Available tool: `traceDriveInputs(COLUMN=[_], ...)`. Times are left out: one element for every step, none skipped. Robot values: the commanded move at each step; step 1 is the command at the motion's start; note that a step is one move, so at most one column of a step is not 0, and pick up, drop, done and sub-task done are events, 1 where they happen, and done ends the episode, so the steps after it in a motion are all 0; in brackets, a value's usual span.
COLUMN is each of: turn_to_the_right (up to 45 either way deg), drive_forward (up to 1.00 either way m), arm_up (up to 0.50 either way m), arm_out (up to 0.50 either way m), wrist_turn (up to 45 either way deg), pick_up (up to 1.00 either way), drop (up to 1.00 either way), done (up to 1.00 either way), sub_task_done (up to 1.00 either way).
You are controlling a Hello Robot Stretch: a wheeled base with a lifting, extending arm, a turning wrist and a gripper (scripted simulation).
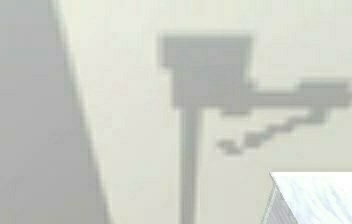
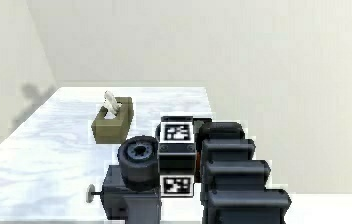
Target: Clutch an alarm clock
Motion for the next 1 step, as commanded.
traceDriveInputs(turn_to_the_right=[0.0], drive_forward=[0.00], arm_up=[0.00], arm_out=[0.00], wrist_turn=[45.0], pick_up=[0.00], drop=[0.00], done=[0.00], sub_task_done=[0.00])
